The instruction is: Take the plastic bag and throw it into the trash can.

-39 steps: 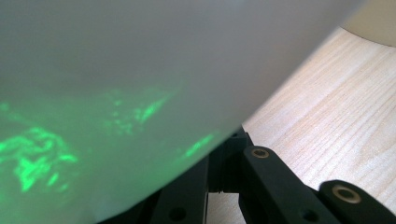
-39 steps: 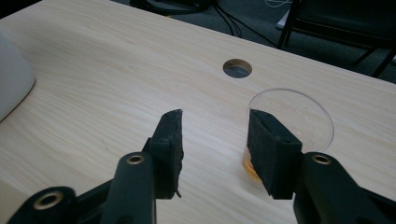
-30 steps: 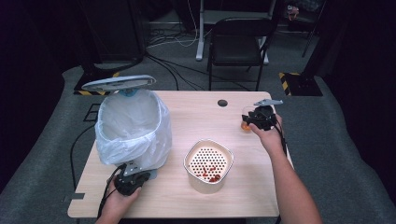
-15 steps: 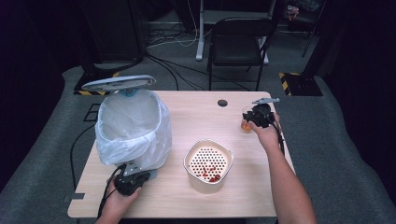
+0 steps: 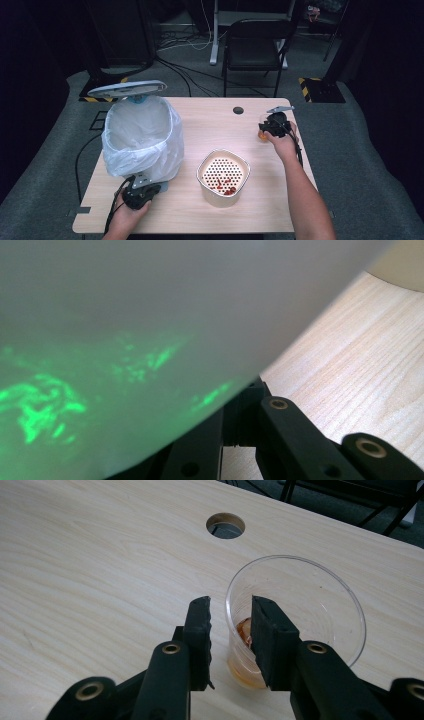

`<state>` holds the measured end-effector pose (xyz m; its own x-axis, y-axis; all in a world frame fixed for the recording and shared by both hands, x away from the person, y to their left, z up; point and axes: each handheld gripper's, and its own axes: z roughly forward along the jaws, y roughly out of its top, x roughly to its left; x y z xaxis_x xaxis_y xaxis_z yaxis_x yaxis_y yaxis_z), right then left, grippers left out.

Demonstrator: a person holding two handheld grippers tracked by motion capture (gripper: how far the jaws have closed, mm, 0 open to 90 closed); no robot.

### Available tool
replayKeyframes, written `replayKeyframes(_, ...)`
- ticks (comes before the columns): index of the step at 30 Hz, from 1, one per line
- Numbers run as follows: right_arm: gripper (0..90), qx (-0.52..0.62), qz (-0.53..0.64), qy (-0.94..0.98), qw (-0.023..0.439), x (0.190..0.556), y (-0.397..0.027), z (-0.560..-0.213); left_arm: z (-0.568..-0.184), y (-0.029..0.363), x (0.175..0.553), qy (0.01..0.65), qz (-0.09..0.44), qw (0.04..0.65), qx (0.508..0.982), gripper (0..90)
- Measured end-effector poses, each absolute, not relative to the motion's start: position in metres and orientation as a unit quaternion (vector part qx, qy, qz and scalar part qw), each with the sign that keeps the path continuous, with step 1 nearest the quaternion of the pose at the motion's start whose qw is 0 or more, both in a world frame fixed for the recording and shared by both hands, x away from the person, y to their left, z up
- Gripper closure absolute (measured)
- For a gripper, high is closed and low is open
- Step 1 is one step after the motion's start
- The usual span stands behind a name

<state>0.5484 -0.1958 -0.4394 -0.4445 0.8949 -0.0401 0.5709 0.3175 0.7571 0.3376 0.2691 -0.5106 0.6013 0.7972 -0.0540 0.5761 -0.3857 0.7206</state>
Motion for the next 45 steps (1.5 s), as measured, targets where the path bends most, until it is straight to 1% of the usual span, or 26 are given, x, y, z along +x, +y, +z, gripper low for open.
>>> replayKeyframes(6,74.9,0.471,0.333,0.782,0.236,0.551,-0.196,-0.443,-0.511,0.269,0.338,0.42,0.152,0.362,0.818,90.0)
replayKeyframes(10,83.5,0.456,0.334,0.79,0.237,0.552,-0.196,-0.444,-0.51,0.269,0.338,0.421,0.152,0.359,0.819,90.0)
replayKeyframes(13,84.1,0.457,0.334,0.793,0.226,0.552,-0.196,-0.443,-0.51,0.269,0.338,0.422,0.151,0.361,0.818,90.0)
replayKeyframes(20,85.3,0.439,0.317,0.81,0.225,0.543,-0.194,-0.44,-0.51,0.269,0.338,0.421,0.15,0.361,0.818,90.0)
replayKeyframes(23,85.5,0.43,0.309,0.818,0.227,0.533,-0.19,-0.438,-0.51,0.269,0.338,0.421,0.151,0.359,0.819,90.0)
replayKeyframes(24,85.5,0.424,0.311,0.82,0.227,0.531,-0.191,-0.438,-0.509,0.272,0.338,0.413,0.155,0.344,0.829,90.0)
replayKeyframes(25,85.5,0.422,0.314,0.82,0.224,0.527,-0.19,-0.438,-0.51,0.27,0.338,0.419,0.152,0.358,0.821,90.0)
replayKeyframes(27,85.6,0.418,0.315,0.823,0.223,0.521,-0.19,-0.438,-0.509,0.272,0.338,0.413,0.155,0.345,0.828,90.0)
replayKeyframes(30,85.7,0.41,0.315,0.826,0.224,0.512,-0.188,-0.437,-0.51,0.269,0.338,0.42,0.151,0.362,0.819,90.0)
replayKeyframes(44,85.9,0.356,0.301,0.859,0.211,0.462,-0.175,-0.432,-0.51,0.269,0.338,0.418,0.154,0.357,0.821,90.0)
replayKeyframes(45,85.9,0.343,0.302,0.863,0.215,0.462,-0.175,-0.432,-0.51,0.269,0.338,0.419,0.155,0.356,0.821,90.0)
